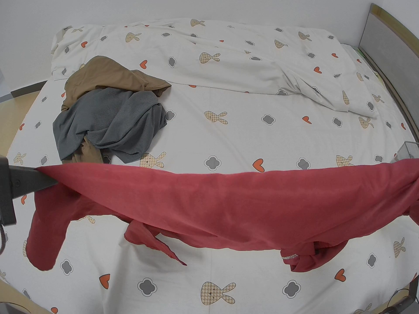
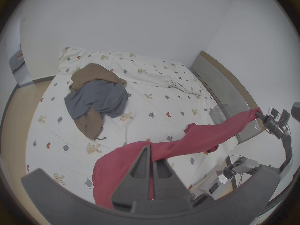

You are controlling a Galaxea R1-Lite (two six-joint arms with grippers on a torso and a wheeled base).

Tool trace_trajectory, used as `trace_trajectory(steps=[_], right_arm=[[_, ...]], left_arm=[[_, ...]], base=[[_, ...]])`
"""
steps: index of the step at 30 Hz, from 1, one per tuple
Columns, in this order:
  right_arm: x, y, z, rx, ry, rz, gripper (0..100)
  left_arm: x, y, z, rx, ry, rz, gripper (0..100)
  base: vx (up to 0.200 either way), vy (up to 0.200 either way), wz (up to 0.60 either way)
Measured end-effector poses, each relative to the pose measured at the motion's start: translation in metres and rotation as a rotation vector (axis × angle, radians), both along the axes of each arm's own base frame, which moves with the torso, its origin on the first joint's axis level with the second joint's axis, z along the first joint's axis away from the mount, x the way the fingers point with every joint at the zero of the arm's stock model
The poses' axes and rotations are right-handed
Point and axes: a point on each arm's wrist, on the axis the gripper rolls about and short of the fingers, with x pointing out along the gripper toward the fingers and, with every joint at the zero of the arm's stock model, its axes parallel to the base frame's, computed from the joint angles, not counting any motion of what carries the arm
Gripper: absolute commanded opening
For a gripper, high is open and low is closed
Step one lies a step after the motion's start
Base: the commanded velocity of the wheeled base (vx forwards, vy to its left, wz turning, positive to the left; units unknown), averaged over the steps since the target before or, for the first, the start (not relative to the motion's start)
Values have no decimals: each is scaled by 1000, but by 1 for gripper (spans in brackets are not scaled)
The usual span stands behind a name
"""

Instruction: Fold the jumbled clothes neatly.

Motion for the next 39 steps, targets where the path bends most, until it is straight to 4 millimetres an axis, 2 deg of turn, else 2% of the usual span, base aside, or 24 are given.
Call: trace_trajectory(steps=[4,7,15,21,23,24,28,32,35,37,39], right_arm=[[24,-2,3,8,50,6,0],[51,-5,6,23,75,13,0],[155,-8,7,75,150,30,0],[243,-2,-8,93,246,15,0],[269,1,-12,101,262,13,0],[282,3,-15,104,269,13,100],[323,10,-24,116,283,9,100],[370,17,-37,132,289,2,100],[397,21,-50,152,305,-13,100],[409,23,-59,170,322,-21,100],[418,25,-66,190,339,-24,100]], left_arm=[[11,-8,-3,-6,42,-18,0],[29,-14,-3,-1,55,6,0],[111,-31,-4,18,54,108,0],[186,-44,-5,34,49,154,0],[210,-49,-12,53,71,166,0],[223,-51,-20,67,92,171,100],[270,-57,-65,142,226,190,100],[310,-59,-141,265,466,197,100],[319,-54,-192,364,679,196,100],[320,-48,-220,420,820,194,100],[317,-43,-240,462,952,186,100]], base=[[0,0,0],[0,0,0],[0,0,0],[0,0,0],[0,0,0],[0,0,0],[0,0,0],[0,0,0],[0,0,0],[0,0,0],[0,0,0]])
